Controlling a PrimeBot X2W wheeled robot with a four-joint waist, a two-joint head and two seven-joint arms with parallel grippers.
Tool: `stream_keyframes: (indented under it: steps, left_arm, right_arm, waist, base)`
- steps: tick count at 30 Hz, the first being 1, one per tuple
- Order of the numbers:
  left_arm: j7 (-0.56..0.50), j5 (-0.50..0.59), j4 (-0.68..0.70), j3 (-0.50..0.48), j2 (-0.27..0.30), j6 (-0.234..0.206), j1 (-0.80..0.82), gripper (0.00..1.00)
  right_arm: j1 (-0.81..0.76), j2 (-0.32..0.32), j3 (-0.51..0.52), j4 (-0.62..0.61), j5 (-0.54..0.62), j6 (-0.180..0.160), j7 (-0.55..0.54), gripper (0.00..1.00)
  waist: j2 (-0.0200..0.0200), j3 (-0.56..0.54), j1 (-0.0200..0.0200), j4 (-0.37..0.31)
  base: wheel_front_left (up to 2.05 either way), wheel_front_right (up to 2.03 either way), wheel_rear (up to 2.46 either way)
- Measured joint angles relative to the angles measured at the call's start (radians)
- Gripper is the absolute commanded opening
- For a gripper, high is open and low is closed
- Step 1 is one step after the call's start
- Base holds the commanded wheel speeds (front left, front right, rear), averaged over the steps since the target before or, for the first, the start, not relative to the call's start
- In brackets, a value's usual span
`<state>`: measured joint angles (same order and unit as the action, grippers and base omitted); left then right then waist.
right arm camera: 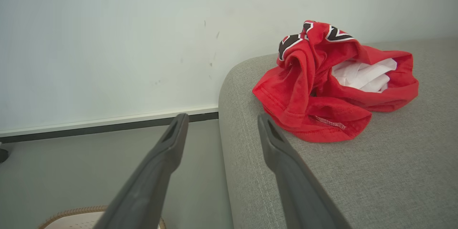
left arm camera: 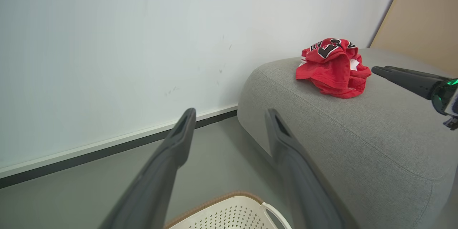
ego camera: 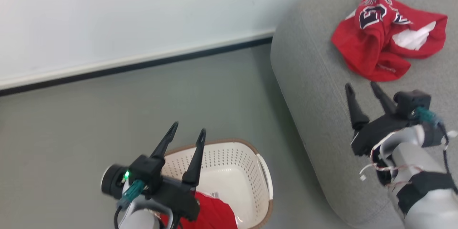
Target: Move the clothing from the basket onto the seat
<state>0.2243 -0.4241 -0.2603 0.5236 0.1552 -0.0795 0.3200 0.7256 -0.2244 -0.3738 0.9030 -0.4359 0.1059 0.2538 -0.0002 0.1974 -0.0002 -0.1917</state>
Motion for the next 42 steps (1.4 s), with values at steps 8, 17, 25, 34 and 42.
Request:
stream_keyframes:
  steps: [8,17,25,34,42]
  left_arm:
    - [0.015,-0.025,0.006,-0.064,0.010,-0.019,-0.130,1.00]
    - [0.019,-0.037,0.052,-0.126,0.040,-0.035,-0.249,1.00]
    - [0.025,-0.046,0.095,-0.181,0.054,-0.037,-0.340,1.00]
    - [0.025,-0.048,0.125,-0.236,0.060,-0.044,-0.417,1.00]
    - [0.025,-0.046,0.158,-0.288,0.062,-0.044,-0.457,1.00]
  right_arm:
    - [-0.190,0.021,0.012,-0.187,0.006,-0.011,0.000,1.00]
    - [-0.412,0.002,0.021,-0.436,0.046,-0.064,0.001,1.00]
    - [-0.570,0.002,0.021,-0.628,0.070,-0.116,0.003,1.00]
    - [-0.686,0.005,0.026,-0.761,0.072,-0.152,0.003,1.00]
    - [-0.721,0.003,0.033,-0.830,0.073,-0.168,0.003,1.00]
  waist:
    - [0.0000,-0.114,0.0000,0.036]
    - [0.0000,-0.206,0.0000,0.078]
    - [0.0002,-0.244,0.0001,0.112]
    - [0.0003,-0.264,0.0002,0.127]
    - [0.0002,-0.264,0.0002,0.135]
  base:
    - [0.00,0.00,0.00]
    - [0.00,0.00,0.00]
    - [0.00,0.00,0.00]
    - [0.00,0.00,0.00]
    - [0.00,0.00,0.00]
